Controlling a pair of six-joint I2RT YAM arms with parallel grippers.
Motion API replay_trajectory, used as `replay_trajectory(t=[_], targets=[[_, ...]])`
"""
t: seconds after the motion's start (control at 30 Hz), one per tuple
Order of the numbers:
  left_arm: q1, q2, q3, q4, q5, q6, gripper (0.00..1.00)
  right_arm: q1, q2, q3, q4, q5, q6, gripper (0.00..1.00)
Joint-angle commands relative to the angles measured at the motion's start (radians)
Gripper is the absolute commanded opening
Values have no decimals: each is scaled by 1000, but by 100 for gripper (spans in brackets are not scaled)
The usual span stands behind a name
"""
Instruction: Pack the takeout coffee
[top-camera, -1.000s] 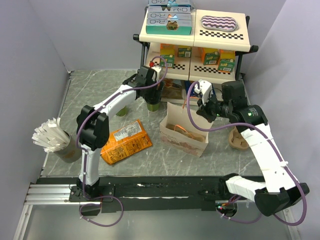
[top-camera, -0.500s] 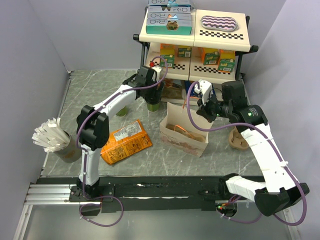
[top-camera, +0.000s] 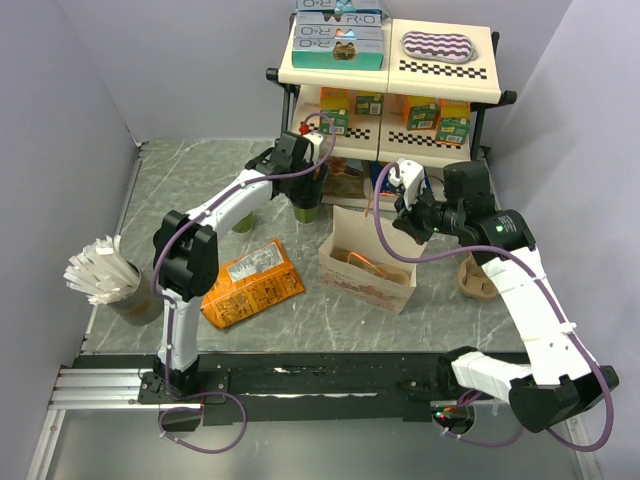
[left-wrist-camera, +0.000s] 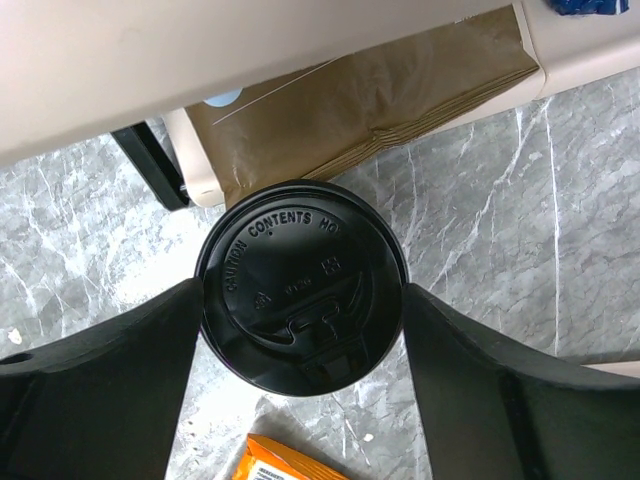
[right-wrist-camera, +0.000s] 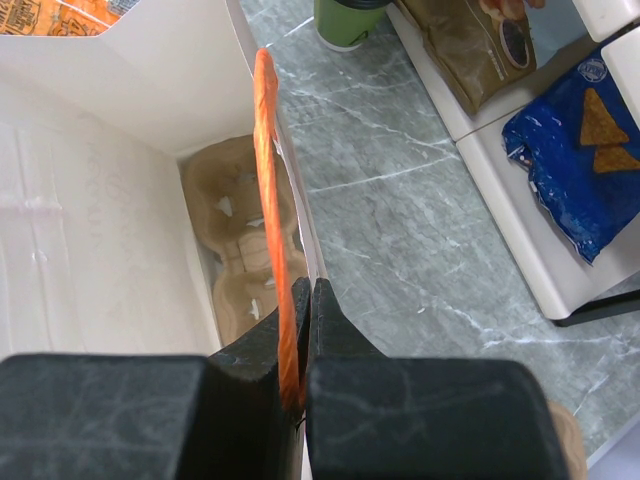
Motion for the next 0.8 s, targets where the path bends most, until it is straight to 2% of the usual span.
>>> replay_trajectory(t=[0.0, 0.1, 0.2, 0.27, 0.37, 0.4, 0.47, 0.5, 0.77], targets=[[-8, 6, 11, -14, 10, 16, 75, -7, -1, 47, 40, 3, 17, 0], [-8, -3, 11, -6, 4, 16, 73, -8, -1, 47, 39, 3, 19, 0], [-8, -18, 13, -3, 11, 22, 65, -8, -1, 52, 39, 4, 17, 0], [-8, -35, 10, 3, 16, 23, 63, -7, -1, 53, 39, 6, 19, 0], [-8, -50, 20, 0, 16, 31, 47, -8, 2, 58, 37, 7, 17, 0], [-8, -55, 26, 0, 16, 34, 25, -8, 2, 59, 37, 11, 15, 0], [-8, -72, 29, 3, 30, 33, 4, -11, 0, 63, 37, 12, 14, 0], [-8, -80, 29, 5, 33, 30, 1, -8, 2, 64, 37, 15, 14, 0], [-7, -196, 28, -40, 114, 69, 1, -10, -4, 89, 7, 43, -4, 0]])
